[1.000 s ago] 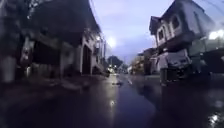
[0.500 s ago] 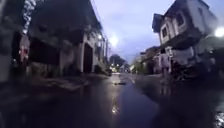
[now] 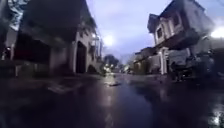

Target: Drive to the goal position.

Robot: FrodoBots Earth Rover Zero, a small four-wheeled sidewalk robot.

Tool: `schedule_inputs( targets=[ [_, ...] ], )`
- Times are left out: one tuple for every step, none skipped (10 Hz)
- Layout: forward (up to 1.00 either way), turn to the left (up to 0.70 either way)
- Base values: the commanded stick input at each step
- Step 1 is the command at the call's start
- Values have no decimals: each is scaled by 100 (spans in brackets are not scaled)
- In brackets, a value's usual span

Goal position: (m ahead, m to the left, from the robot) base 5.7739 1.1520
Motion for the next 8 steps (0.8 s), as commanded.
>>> schedule_inputs(
  targets=[
    [70,0],
    [70,0],
    [70,0],
    [70,0],
    [70,0],
    [70,-5],
    [70,-35],
    [70,-35]
  ],
)
